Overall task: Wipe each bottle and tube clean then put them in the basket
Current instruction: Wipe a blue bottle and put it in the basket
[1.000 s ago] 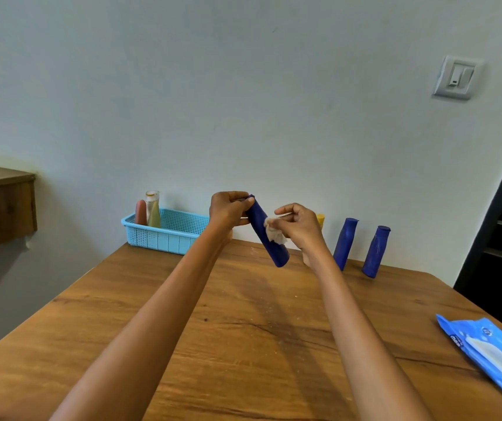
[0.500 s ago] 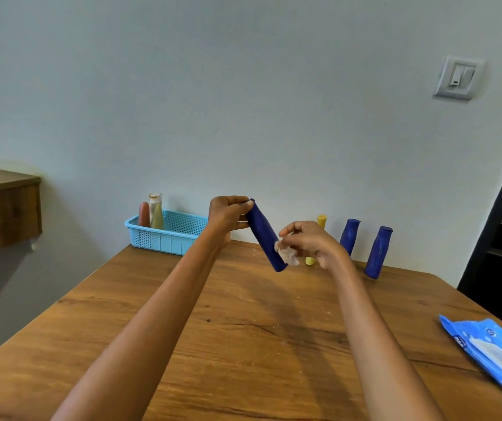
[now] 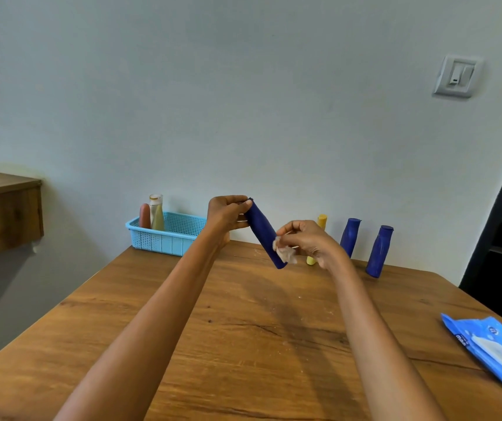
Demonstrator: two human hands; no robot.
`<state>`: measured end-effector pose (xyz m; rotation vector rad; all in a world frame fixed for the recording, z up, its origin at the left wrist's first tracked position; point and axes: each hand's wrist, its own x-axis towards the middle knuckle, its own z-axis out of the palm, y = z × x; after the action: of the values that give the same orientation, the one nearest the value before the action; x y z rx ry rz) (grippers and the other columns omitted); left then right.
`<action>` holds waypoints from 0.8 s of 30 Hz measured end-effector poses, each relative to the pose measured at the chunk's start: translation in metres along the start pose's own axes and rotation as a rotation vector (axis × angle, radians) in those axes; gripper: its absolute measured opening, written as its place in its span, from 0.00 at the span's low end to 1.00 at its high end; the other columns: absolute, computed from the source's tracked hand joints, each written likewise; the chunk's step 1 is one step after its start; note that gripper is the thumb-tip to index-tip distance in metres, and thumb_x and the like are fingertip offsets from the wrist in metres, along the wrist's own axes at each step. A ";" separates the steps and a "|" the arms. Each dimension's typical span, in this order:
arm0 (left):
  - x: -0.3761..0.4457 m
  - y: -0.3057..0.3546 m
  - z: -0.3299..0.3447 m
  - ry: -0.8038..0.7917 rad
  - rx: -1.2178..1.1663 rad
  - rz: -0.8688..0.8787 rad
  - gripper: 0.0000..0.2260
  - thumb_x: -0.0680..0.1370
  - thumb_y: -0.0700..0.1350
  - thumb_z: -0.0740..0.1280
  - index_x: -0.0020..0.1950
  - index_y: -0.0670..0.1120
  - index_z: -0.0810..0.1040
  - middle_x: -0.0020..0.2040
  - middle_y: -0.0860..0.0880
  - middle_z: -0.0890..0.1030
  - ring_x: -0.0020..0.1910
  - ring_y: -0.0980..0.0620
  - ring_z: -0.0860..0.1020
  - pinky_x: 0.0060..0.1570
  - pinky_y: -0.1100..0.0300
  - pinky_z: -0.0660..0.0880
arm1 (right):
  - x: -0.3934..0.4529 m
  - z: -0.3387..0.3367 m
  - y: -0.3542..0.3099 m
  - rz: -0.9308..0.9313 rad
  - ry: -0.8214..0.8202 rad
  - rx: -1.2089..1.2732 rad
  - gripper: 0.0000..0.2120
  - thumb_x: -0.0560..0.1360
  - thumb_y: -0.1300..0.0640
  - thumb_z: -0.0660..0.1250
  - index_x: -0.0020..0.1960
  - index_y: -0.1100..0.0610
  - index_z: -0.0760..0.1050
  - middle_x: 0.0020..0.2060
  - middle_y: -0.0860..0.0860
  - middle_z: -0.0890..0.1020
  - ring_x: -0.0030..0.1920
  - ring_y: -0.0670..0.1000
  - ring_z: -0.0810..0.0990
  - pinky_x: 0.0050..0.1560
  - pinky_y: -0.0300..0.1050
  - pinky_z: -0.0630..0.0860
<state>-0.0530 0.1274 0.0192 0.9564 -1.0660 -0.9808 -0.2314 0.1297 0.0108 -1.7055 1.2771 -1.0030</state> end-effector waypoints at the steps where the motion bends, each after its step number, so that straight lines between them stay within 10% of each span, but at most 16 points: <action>1: 0.000 0.000 -0.001 0.002 0.002 0.003 0.12 0.76 0.36 0.67 0.59 0.36 0.76 0.51 0.40 0.80 0.47 0.45 0.80 0.41 0.57 0.80 | 0.003 0.000 0.005 0.028 0.068 -0.045 0.07 0.71 0.67 0.69 0.43 0.57 0.76 0.42 0.53 0.81 0.42 0.49 0.79 0.38 0.39 0.76; 11: -0.005 -0.012 0.016 -0.127 0.105 0.004 0.13 0.75 0.37 0.69 0.58 0.35 0.76 0.46 0.40 0.81 0.42 0.47 0.82 0.38 0.59 0.81 | 0.010 0.022 -0.005 -0.250 0.341 0.280 0.11 0.75 0.60 0.67 0.57 0.54 0.76 0.54 0.50 0.80 0.53 0.47 0.78 0.38 0.31 0.73; 24: -0.002 0.002 0.008 -0.022 0.018 -0.010 0.07 0.76 0.36 0.67 0.54 0.37 0.77 0.49 0.39 0.80 0.44 0.44 0.82 0.42 0.54 0.81 | 0.014 0.025 0.019 -0.436 0.299 -0.107 0.17 0.76 0.46 0.65 0.59 0.54 0.78 0.52 0.44 0.81 0.51 0.46 0.79 0.47 0.33 0.74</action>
<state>-0.0612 0.1286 0.0220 0.9692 -1.0907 -0.9933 -0.2129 0.1149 -0.0145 -2.0249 1.1785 -1.5129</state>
